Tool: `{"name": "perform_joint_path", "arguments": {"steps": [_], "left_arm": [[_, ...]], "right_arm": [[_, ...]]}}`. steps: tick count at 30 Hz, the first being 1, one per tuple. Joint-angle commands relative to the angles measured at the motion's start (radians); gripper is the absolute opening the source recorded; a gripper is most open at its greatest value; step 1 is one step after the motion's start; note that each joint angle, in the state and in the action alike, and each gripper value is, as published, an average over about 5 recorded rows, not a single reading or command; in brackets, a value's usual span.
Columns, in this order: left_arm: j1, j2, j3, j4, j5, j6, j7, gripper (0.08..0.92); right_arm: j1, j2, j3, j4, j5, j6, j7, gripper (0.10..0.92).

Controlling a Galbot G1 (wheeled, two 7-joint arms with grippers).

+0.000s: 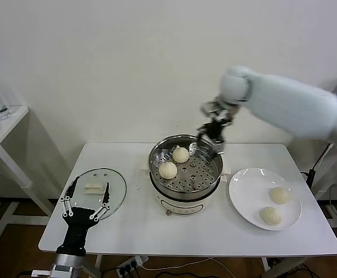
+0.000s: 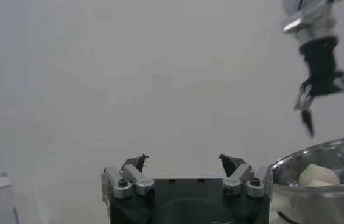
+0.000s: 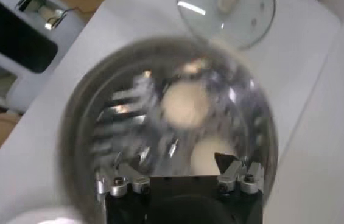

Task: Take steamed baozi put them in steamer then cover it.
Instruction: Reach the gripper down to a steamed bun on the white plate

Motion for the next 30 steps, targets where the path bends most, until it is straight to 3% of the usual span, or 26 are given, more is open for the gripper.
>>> {"name": "perform_joint_path", "arguments": {"steps": [1, 12, 30], "left_arm": [[0.002, -0.001, 0.017, 0.002, 0.01, 0.001, 0.0, 0.823], [0.014, -0.008, 0.0, 0.006, 0.017, 0.0, -0.002, 0.823], [0.024, -0.009, -0.013, 0.009, 0.02, -0.002, -0.006, 0.823]], "right_arm": [[-0.1, -0.37, 0.037, 0.034, -0.158, 0.079, -0.088, 0.823], [-0.488, -0.373, 0.218, 0.005, -0.271, 0.095, -0.011, 0.823], [-0.611, -0.251, 0.281, -0.094, -0.321, 0.09, 0.082, 0.82]]}}
